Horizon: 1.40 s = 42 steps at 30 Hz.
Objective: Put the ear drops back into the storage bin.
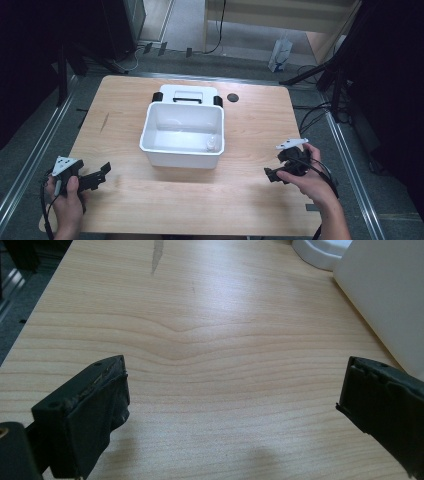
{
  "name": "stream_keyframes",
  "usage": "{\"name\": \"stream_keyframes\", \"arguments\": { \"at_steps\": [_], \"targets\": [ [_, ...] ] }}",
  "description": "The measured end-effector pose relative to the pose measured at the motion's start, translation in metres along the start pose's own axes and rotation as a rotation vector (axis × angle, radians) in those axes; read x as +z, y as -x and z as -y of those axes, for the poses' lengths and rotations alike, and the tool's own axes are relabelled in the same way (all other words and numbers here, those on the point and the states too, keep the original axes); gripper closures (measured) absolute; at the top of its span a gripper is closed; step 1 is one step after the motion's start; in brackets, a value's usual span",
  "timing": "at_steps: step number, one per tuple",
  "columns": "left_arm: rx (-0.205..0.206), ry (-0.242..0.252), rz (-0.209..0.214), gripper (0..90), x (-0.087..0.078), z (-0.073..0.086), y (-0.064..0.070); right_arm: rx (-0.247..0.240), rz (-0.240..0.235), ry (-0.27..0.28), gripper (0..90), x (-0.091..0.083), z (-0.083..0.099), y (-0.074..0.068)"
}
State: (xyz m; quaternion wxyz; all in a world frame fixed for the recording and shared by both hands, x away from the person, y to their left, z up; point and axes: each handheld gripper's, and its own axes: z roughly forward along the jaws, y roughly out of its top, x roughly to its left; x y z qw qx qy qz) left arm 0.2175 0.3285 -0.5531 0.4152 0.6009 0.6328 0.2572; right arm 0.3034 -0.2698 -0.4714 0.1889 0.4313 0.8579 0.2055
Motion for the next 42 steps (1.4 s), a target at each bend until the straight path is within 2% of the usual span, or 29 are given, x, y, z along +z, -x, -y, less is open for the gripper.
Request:
{"name": "stream_keyframes", "arguments": {
  "at_steps": [3, 6, 11, 17, 20, 25, 30, 33, 35, 38, 40, 42],
  "targets": [
    [0.005, -0.002, -0.001, 0.6, 0.0, 0.0, 0.0, 0.055, 0.03, 0.025, 0.0, 0.006, 0.021, 0.002],
    [0.007, -0.002, -0.003, 0.6, 0.0, 0.0, 0.0, 0.132, 0.052, 0.073, 0.0, 0.009, 0.041, 0.005],
    [0.006, -0.001, -0.004, 0.6, 0.0, 0.0, 0.001, 0.199, 0.066, 0.17, 0.0, 0.008, 0.069, 0.007],
    [0.013, -0.002, -0.012, 0.6, 0.0, 0.0, 0.002, 0.259, 0.069, 0.214, 0.0, 0.011, 0.096, 0.011],
    [0.013, -0.003, -0.013, 0.6, 0.001, 0.0, 0.002, 0.292, 0.091, 0.236, 0.0, 0.012, 0.107, 0.012],
    [0.015, -0.005, -0.012, 0.6, 0.001, 0.0, 0.002, 0.325, 0.098, 0.304, 0.0, 0.014, 0.122, 0.009],
    [0.016, -0.005, -0.013, 0.6, 0.001, 0.0, 0.002, 0.406, 0.123, 0.385, 0.0, 0.011, 0.133, 0.009],
    [0.021, -0.008, -0.019, 0.6, 0.002, 0.0, 0.003, 0.42, 0.12, 0.386, 0.0, 0.01, 0.135, 0.011],
    [0.022, -0.011, -0.024, 0.6, 0.002, 0.0, 0.004, 0.445, 0.11, 0.367, 0.0, 0.012, 0.135, 0.013],
    [0.023, -0.014, -0.028, 0.6, 0.002, 0.0, 0.004, 0.485, 0.121, 0.337, 0.0, 0.014, 0.134, 0.016],
    [0.023, -0.013, -0.029, 0.5, 0.002, 0.0, 0.004, 0.488, 0.131, 0.344, 0.0, 0.013, 0.134, 0.016],
    [0.024, -0.013, -0.031, 0.6, 0.001, 0.0, 0.004, 0.494, 0.118, 0.348, 0.0, 0.012, 0.135, 0.015]
  ]
}}
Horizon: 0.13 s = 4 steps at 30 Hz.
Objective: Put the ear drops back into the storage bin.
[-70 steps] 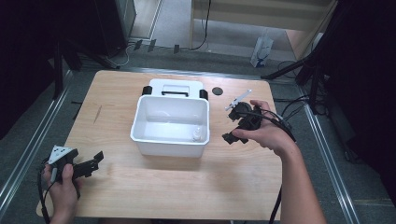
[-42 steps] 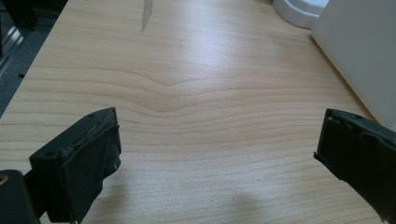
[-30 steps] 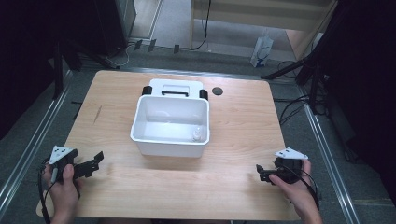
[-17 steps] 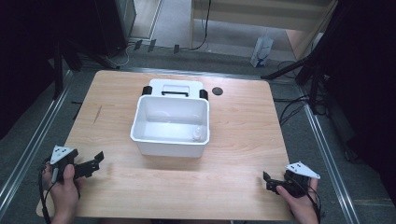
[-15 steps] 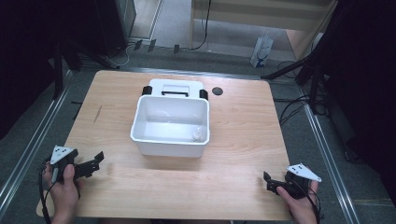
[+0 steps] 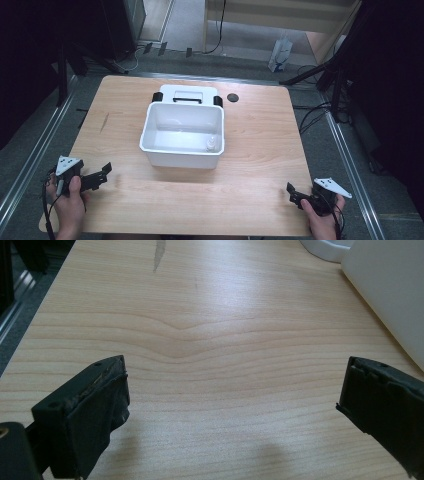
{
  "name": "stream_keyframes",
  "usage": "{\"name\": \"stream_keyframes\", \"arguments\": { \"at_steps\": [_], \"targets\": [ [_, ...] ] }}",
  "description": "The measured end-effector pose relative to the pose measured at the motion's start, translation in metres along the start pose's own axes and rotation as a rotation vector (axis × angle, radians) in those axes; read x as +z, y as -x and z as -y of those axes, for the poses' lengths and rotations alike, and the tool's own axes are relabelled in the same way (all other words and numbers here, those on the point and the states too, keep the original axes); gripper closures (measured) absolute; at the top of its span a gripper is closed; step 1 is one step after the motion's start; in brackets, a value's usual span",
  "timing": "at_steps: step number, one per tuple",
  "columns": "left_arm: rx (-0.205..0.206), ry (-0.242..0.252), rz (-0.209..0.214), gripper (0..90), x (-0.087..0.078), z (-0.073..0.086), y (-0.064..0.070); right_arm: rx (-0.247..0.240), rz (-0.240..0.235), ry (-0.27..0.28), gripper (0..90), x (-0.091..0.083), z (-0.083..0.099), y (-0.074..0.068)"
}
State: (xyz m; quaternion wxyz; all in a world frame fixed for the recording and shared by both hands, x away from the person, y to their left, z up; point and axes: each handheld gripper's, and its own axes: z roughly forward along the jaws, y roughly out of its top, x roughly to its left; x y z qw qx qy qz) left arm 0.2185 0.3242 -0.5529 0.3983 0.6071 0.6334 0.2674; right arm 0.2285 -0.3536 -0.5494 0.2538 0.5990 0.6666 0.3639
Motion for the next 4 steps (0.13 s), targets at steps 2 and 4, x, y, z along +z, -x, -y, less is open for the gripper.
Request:
{"name": "stream_keyframes", "arguments": {
  "at_steps": [2, 4],
  "targets": [
    [0.001, 0.003, -0.002, 0.5, -0.0002, 0.0002, 0.0002, 0.002, -0.007, -0.005, 0.0, -0.0004, 0.0004, -0.0003],
    [0.004, 0.001, -0.006, 0.6, -0.0004, 0.0002, 0.0005, 0.0, -0.01, -0.012, 0.0, -0.0002, 0.0004, -0.0009]
  ]
}}
